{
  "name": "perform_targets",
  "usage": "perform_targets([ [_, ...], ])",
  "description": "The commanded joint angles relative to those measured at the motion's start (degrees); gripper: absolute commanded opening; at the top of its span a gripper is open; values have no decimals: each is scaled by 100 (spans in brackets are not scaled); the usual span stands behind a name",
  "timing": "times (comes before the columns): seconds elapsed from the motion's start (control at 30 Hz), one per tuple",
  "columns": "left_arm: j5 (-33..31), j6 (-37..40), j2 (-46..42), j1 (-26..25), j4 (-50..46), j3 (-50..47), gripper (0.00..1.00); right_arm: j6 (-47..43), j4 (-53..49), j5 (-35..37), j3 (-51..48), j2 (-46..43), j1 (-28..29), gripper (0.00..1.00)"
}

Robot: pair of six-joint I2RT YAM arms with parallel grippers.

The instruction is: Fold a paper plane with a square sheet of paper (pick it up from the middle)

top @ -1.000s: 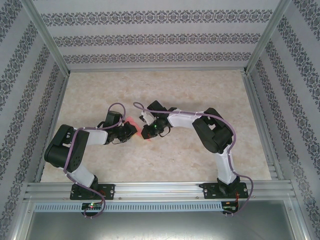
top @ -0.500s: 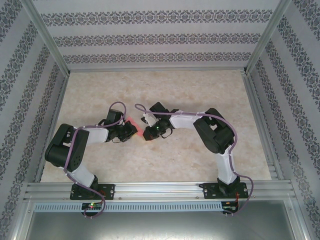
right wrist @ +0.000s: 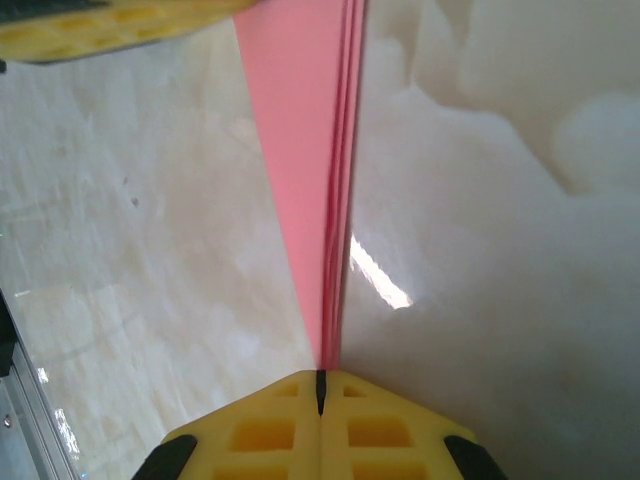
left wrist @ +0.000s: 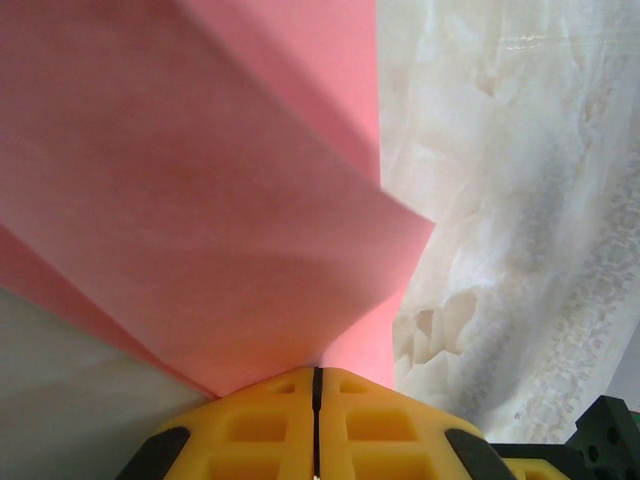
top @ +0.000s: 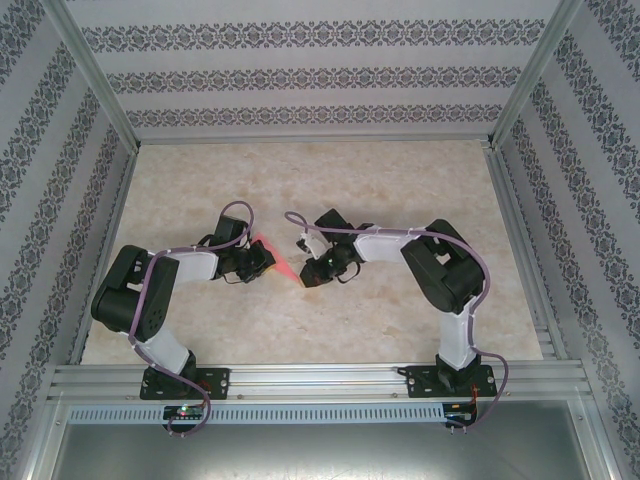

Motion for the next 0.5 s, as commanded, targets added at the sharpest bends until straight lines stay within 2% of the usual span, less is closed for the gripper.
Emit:
perform_targets([
  [0.0,-536,221,271,53,-615,-141,10,-37,-339,124,-145,-399,-23,2],
  [0.17,-370,350,154,62,-503,-115,10,321,345,43,67,-548,136,2],
  [0.47,-234,430,47,54,-447,-65,10,439,315,129,992,367,352,1],
])
